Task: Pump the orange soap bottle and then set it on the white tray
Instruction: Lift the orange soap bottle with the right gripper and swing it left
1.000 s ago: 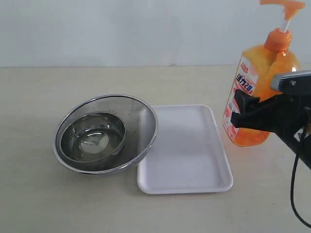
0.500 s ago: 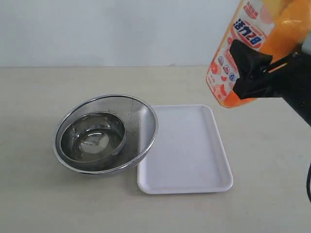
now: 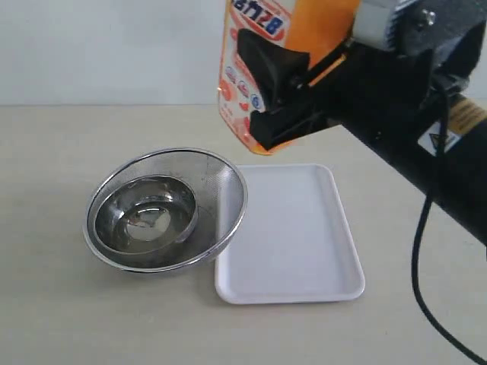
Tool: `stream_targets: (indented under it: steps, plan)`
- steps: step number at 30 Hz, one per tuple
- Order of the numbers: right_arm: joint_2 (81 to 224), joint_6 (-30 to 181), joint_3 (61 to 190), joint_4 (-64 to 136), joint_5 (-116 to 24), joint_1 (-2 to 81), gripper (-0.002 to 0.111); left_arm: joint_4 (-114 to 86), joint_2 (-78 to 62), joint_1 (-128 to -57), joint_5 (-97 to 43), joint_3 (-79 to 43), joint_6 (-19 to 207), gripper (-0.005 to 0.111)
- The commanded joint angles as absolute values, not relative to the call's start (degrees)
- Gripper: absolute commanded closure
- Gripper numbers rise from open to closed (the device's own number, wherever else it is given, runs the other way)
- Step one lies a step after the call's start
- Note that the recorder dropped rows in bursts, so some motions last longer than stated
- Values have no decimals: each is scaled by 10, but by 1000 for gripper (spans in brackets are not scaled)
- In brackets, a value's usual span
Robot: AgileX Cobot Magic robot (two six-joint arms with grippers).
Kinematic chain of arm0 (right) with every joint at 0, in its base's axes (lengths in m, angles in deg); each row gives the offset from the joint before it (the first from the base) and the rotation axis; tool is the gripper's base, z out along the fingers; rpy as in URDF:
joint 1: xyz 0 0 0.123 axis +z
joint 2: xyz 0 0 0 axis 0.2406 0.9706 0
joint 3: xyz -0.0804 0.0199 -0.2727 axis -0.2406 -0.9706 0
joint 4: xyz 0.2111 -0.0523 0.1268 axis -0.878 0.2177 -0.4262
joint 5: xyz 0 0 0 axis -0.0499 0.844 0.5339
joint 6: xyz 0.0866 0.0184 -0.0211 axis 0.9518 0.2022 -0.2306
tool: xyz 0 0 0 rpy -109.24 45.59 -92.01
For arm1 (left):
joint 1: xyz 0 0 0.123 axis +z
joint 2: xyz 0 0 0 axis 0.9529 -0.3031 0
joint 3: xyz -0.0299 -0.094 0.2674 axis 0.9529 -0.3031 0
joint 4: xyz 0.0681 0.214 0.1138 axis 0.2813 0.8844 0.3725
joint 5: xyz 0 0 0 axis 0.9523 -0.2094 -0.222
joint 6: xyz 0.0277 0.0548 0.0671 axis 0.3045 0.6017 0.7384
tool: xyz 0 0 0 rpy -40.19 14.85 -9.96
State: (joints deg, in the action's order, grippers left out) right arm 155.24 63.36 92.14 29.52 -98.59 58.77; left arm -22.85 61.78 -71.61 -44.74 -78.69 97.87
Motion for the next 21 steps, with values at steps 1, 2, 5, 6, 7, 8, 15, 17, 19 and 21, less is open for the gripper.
stream_targets:
  steps: [1, 2, 5, 6, 7, 8, 15, 17, 19, 21]
  plan:
    - [1541, 599, 978, 280, -1005, 644, 108, -231, 620, -714, -448, -788, 980, 102]
    - [1542, 597, 989, 277, -1000, 652, 108, -231, 620, -714, -448, -788, 980, 102]
    - [1555, 591, 1022, 274, -978, 680, 108, -231, 620, -714, -448, -788, 980, 102]
    - [1564, 591, 1031, 274, -975, 686, 108, -231, 620, -714, -448, -788, 980, 102]
    - [1575, 590, 1044, 274, -975, 695, 108, -231, 620, -714, -448, -788, 980, 102]
    - [1588, 587, 1054, 274, -975, 701, 108, -231, 620, -714, -448, -788, 980, 102]
    - [1683, 588, 1149, 268, -953, 733, 108, -231, 620, -714, -448, -788, 980, 102]
    - [1707, 590, 1177, 265, -938, 739, 108, -231, 620, -714, -448, -788, 980, 102]
    - [1732, 598, 1209, 264, -924, 739, 108, -231, 620, -714, -448, -788, 980, 102]
    - [1759, 608, 1240, 264, -912, 739, 108, -231, 620, -714, -448, -788, 980, 102]
